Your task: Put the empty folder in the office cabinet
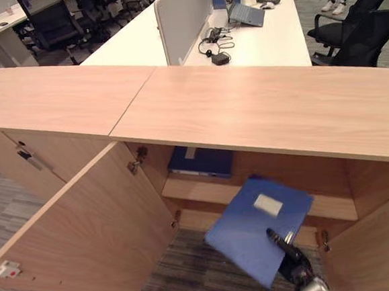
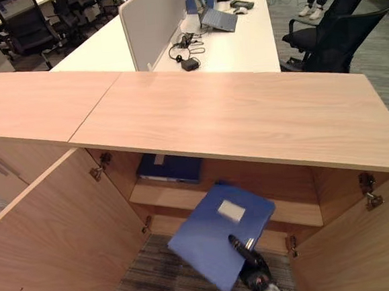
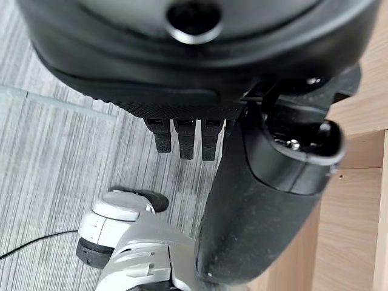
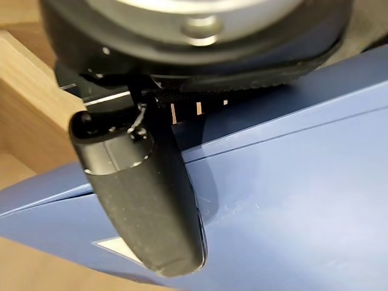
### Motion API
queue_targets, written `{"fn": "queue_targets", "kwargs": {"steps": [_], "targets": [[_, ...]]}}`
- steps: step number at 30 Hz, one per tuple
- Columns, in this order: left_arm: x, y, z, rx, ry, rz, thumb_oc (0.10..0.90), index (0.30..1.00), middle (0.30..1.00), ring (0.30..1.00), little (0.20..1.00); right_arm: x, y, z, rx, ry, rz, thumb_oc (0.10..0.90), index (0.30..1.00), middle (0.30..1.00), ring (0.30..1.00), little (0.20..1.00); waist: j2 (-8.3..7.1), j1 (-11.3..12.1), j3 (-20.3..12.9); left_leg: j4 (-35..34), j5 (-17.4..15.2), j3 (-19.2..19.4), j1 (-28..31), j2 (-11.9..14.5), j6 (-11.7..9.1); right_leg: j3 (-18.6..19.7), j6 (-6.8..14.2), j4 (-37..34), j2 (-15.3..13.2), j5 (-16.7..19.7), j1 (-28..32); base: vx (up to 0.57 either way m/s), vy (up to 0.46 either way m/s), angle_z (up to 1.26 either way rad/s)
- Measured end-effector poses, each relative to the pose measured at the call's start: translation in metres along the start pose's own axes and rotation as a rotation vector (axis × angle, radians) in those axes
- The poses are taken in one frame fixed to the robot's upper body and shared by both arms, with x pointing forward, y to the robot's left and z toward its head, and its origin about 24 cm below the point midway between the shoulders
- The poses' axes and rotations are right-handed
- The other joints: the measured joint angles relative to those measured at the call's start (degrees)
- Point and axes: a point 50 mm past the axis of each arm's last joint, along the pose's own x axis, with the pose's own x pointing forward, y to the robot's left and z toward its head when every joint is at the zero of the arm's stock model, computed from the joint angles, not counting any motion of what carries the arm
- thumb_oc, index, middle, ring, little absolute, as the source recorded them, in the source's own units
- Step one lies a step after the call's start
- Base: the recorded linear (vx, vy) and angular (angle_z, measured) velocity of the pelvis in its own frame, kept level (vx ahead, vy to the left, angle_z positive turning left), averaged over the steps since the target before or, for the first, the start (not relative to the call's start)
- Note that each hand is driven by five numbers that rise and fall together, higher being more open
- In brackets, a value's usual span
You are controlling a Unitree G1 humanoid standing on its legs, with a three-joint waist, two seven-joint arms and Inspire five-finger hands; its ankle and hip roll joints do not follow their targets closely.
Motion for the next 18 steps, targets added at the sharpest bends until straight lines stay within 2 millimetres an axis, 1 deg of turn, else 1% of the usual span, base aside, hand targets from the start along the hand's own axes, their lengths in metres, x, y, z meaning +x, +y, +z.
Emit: {"fn": "queue_targets", "kwargs": {"steps": [1,2,4,5,6,7,8,10,11,12,13,14,15,17,18], "targets": [[0.001,-0.002,0.001,0.008,-0.003,-0.007,0.800,0.900,0.900,0.900,0.900,0.004,0.007,0.010,0.037,-0.048,0.004,0.400,0.300,0.300,0.300,0.300,0.39,0.24,-0.10,-0.01,0.07,-0.17,-0.32,-0.01,-0.10,-0.28,-0.01,0.00,-0.03,-0.01,-0.13,0.00,-0.031,0.20],[0.001,-0.004,0.001,0.028,-0.005,-0.016,0.800,0.900,0.900,0.900,0.900,0.010,0.017,0.021,0.088,-0.096,0.007,0.400,0.300,0.300,0.300,0.300,0.94,0.90,0.09,-0.01,0.02,-0.43,-0.78,-0.01,-0.40,-0.98,-0.06,0.00,-0.04,0.03,-0.48,-0.01,-0.013,0.15],[0.003,-0.012,0.004,0.065,-0.009,-0.049,0.800,0.900,0.900,0.900,0.900,0.023,0.042,0.057,0.226,-0.237,0.001,0.400,0.300,0.300,0.300,0.300,2.49,1.45,0.30,0.01,0.93,-1.64,-2.37,-0.21,-0.33,-1.74,0.00,-0.01,-0.20,0.31,-1.53,-0.01,-0.009,0.26],[0.003,-0.015,0.004,0.078,-0.008,-0.063,0.800,0.900,0.900,0.900,0.900,0.026,0.050,0.075,0.267,-0.293,-0.004,0.400,0.300,0.300,0.300,0.300,3.32,1.62,0.59,0.01,1.35,-1.93,-2.71,-0.32,-0.11,-2.13,0.04,0.00,-0.30,0.39,-1.68,-0.02,-0.007,0.29],[0.004,-0.019,0.002,0.102,0.000,-0.084,0.800,0.900,0.900,0.900,0.900,0.030,0.060,0.104,0.311,-0.365,-0.014,0.400,0.300,0.300,0.300,0.300,4.61,2.42,1.06,0.01,1.52,-2.30,-2.96,-0.48,-0.08,-2.42,0.15,-0.01,-0.44,0.46,-1.74,0.00,-0.018,0.16],[0.004,-0.021,0.002,0.121,0.003,-0.095,0.800,0.900,0.900,0.900,0.900,0.030,0.067,0.123,0.335,-0.409,-0.014,0.400,0.300,0.300,0.300,0.300,5.31,3.18,1.38,0.01,1.58,-2.32,-3.07,-0.58,-0.03,-2.45,0.23,-0.01,-0.54,0.51,-1.84,0.00,-0.010,0.16],[0.003,-0.025,-0.001,0.166,0.017,-0.116,0.800,0.900,0.900,0.900,0.900,0.029,0.080,0.153,0.366,-0.480,-0.006,0.400,0.300,0.300,0.300,0.300,6.47,3.53,1.64,0.01,1.74,-2.78,-3.70,-0.75,0.00,-2.84,0.27,-0.01,-0.69,0.51,-2.23,0.01,-0.009,0.10],[0.004,-0.030,-0.002,0.205,0.024,-0.143,0.800,0.900,0.900,0.900,0.900,0.025,0.092,0.188,0.425,-0.543,-0.010,0.400,0.300,0.300,0.300,0.300,7.68,4.67,2.15,0.02,1.86,-3.00,-4.18,-0.83,0.03,-3.04,0.34,-0.01,-0.83,0.56,-2.69,0.00,0.005,0.09],[0.006,-0.034,0.003,0.249,0.013,-0.164,0.800,0.900,0.900,0.900,0.900,0.018,0.099,0.214,0.473,-0.593,-0.029,0.400,0.300,0.300,0.300,0.300,8.52,4.87,2.36,0.01,2.37,-3.28,-5.08,-1.04,0.07,-3.45,0.49,-0.01,-0.98,0.69,-3.28,0.00,0.003,0.15],[0.007,-0.034,0.005,0.254,0.007,-0.168,0.800,0.900,0.900,0.900,0.900,0.014,0.102,0.225,0.505,-0.629,-0.025,0.400,0.300,0.300,0.300,0.300,8.48,4.99,2.63,0.02,2.49,-3.60,-5.57,-1.11,0.04,-3.77,0.49,0.00,-1.01,0.69,-3.69,0.02,0.000,0.20],[0.007,-0.035,0.006,0.259,0.004,-0.169,0.800,0.900,0.900,0.900,0.900,0.008,0.106,0.238,0.538,-0.672,-0.008,0.400,0.300,0.300,0.300,0.300,9.25,4.99,2.83,0.03,2.58,-3.81,-5.73,-1.14,0.01,-4.15,0.40,0.00,-1.06,0.77,-3.74,0.02,-0.002,0.12],[0.007,-0.035,0.006,0.264,0.004,-0.171,0.800,0.900,0.900,0.900,0.900,0.006,0.107,0.245,0.555,-0.684,-0.007,0.400,0.300,0.300,0.300,0.300,9.68,5.05,2.70,0.03,2.57,-3.89,-5.80,-1.17,0.01,-4.26,0.33,0.00,-1.10,0.80,-3.74,0.03,-0.002,0.10],[0.007,-0.037,0.007,0.273,0.000,-0.180,0.800,0.900,0.900,0.900,0.900,0.001,0.109,0.256,0.568,-0.699,-0.017,0.400,0.300,0.300,0.300,0.300,9.94,5.06,2.88,0.03,2.57,-3.96,-5.97,-1.34,0.01,-4.38,0.42,0.00,-1.27,0.72,-3.85,0.02,0.001,0.05],[0.009,-0.039,0.014,0.280,-0.025,-0.189,0.800,0.900,0.900,0.900,0.900,-0.005,0.121,0.270,0.589,-0.713,0.003,0.400,0.300,0.300,0.300,0.300,11.30,5.49,2.83,0.04,2.61,-3.86,-7.27,-1.59,0.05,-4.33,0.60,0.00,-1.57,0.76,-5.17,0.01,-0.002,-0.03],[0.010,-0.042,0.018,0.291,-0.042,-0.198,0.800,0.900,0.900,0.900,0.900,-0.010,0.125,0.280,0.584,-0.728,0.001,0.400,0.300,0.300,0.300,0.300,11.92,6.28,2.93,0.04,2.71,-3.59,-8.02,-1.75,0.18,-4.16,0.82,0.00,-1.79,0.79,-6.08,0.01,-0.010,-0.07]]}}
